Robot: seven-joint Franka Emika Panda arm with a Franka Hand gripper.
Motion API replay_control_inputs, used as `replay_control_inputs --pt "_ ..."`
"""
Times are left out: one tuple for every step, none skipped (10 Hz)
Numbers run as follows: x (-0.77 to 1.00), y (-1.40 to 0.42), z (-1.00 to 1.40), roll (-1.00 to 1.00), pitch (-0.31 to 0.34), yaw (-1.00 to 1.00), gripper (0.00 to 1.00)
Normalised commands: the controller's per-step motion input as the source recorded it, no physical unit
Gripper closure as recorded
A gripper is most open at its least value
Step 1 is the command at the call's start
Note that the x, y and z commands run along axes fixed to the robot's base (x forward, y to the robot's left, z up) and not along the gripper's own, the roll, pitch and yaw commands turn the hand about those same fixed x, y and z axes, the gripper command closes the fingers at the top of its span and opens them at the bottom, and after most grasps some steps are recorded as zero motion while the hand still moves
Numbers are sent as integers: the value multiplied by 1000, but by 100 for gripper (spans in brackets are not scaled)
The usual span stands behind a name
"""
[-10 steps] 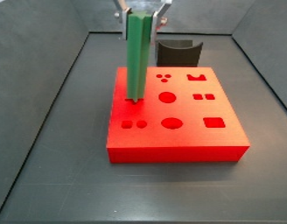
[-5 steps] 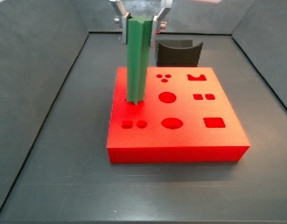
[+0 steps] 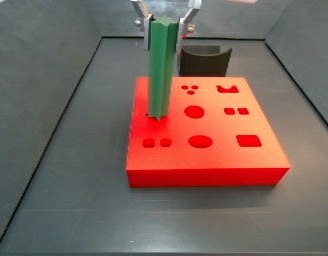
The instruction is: Insert the star object.
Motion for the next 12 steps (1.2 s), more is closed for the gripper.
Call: replay_control_inputs --pt "0 31 -74 0 0 -391 100" --pt "0 23 -34 0 0 -377 100" --pt "-54 23 0 0 0 -211 100" --pt "-123 71 0 -4 -1 -69 100" --pt "-11 43 0 -31 0 0 100" --pt "0 0 -23 0 0 0 100" --pt "80 0 -617 -37 -57 -129 100" --pt "9 0 -1000 0 -94 -194 100" --pt "71 0 -1000 43 0 -257 100" --pt "43 -26 -1000 6 -14 -329 100" --pt "20 -23 -1000 27 0 -317 100" --pt "151 -46 -897 74 21 -300 100"
